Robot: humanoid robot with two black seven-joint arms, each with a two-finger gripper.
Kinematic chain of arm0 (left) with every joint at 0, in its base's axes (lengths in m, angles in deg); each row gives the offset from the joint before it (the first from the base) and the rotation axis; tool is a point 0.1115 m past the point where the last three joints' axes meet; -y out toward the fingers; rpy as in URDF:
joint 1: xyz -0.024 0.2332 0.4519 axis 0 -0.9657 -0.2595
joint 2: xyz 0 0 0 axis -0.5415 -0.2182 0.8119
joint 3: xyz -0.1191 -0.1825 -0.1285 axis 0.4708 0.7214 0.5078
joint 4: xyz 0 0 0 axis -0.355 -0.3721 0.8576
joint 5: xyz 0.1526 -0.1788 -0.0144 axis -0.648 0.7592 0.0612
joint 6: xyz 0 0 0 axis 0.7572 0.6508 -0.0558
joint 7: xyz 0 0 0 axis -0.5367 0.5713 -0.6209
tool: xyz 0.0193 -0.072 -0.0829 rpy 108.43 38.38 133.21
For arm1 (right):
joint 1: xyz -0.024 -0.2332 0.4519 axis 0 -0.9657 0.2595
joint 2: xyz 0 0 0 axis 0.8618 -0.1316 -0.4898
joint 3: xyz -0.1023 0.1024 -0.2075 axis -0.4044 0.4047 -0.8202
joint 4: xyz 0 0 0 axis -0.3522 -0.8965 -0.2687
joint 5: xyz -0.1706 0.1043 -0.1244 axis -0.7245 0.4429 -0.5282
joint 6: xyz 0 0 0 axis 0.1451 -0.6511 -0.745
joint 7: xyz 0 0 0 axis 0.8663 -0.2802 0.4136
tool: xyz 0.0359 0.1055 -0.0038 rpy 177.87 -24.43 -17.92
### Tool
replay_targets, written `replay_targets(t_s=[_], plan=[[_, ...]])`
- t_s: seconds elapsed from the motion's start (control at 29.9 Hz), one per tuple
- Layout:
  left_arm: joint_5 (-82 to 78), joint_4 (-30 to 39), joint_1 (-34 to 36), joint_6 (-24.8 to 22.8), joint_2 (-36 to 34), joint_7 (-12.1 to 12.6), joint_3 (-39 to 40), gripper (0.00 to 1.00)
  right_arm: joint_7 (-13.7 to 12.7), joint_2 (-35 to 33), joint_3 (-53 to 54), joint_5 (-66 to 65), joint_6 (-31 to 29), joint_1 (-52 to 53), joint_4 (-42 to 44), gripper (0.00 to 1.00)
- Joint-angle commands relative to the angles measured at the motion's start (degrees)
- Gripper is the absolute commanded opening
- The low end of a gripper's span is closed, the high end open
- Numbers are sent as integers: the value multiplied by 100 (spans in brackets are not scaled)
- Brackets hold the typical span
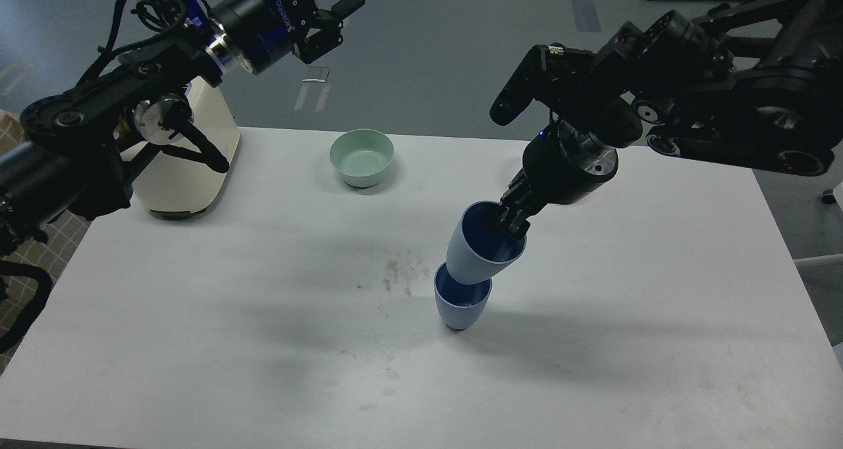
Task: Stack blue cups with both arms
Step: 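Carry the cup over the center cup and lower it inside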
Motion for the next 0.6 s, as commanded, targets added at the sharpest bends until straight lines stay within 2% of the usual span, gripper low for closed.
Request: replay_targets(t_s=[0.0, 0.57], plan=[[0, -8, -1, 0, 3, 0, 2, 98, 0, 52, -19, 0, 0, -40, 4, 0], [0, -8, -1, 0, 3, -9, 2, 98, 0, 306, -19, 150, 0, -278, 233, 0]])
